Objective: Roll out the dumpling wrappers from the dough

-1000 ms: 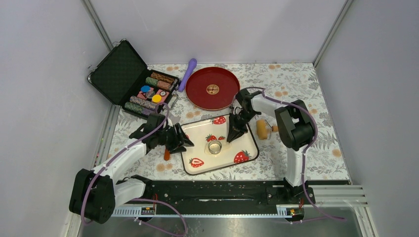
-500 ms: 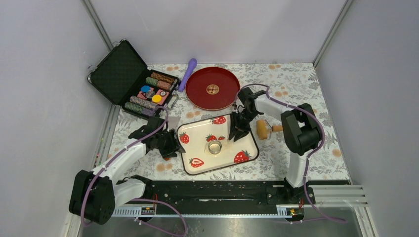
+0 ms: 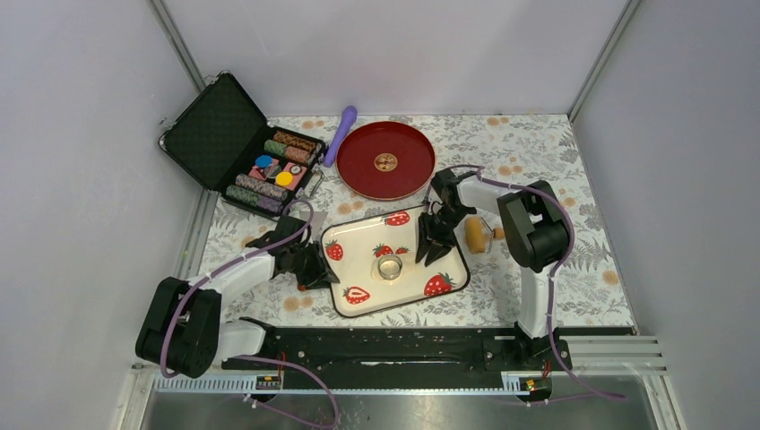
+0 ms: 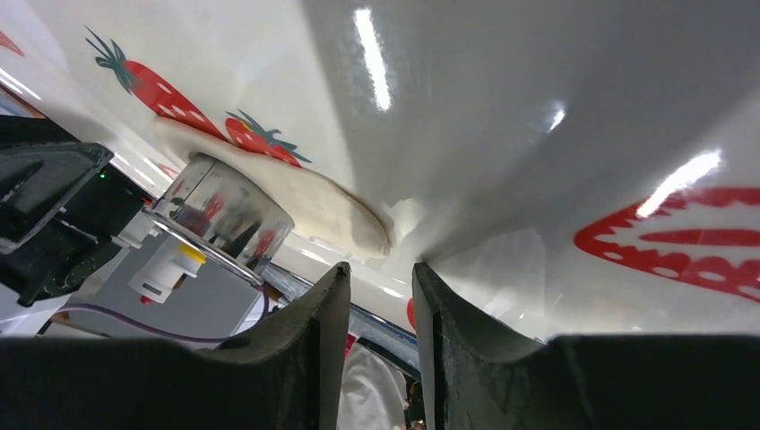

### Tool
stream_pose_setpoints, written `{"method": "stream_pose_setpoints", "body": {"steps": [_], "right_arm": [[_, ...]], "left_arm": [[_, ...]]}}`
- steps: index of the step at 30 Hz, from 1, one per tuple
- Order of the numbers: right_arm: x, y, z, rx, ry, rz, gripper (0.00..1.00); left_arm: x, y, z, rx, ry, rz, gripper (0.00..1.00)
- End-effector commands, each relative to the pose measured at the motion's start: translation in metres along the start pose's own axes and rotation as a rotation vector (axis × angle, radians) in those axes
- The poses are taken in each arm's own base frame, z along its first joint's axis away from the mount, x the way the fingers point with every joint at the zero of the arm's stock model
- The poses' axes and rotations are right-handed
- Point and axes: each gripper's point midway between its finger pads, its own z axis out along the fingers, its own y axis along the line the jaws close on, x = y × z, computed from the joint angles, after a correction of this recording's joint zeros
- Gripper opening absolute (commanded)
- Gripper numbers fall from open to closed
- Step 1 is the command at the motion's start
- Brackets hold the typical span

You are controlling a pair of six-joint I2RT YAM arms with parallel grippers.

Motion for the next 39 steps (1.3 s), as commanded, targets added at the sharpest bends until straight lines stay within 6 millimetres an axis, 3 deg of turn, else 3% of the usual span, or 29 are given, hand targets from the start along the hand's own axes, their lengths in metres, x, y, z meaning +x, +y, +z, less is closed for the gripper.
{"method": "stream_pose_setpoints", "body": {"steps": [1,11,16,28,33,39], "right_arm": [[-0.002,-0.003,0.012,-0.007,0.017,-0.009,0.39],[-0.006,0.020,0.018,-0.054,0.021,-0.044,0.37],[-0.009,0.035,0.006,-0.100,-0.025,-0.078,0.22],[-0.009,0.064,-0.036,-0.149,-0.147,-0.147,0.14],[-0.014,0.051,-0.047,-0.076,-0.204,-0.115,0.16],[-0.014,0.031,-0.042,-0.013,-0.196,-0.077,0.22]], "left_arm": [[-0.006,-0.006,0.008,0.039,-0.012,0.017,0.26],[-0.006,-0.002,0.015,0.023,0.007,0.028,0.08],[-0.006,-0.001,0.017,0.020,0.015,0.030,0.03],[-0.007,0.004,0.021,-0.002,0.023,0.036,0.00],[-0.007,0.008,0.021,-0.026,0.026,0.050,0.00],[-0.006,0.010,0.021,-0.034,0.029,0.056,0.00]]}}
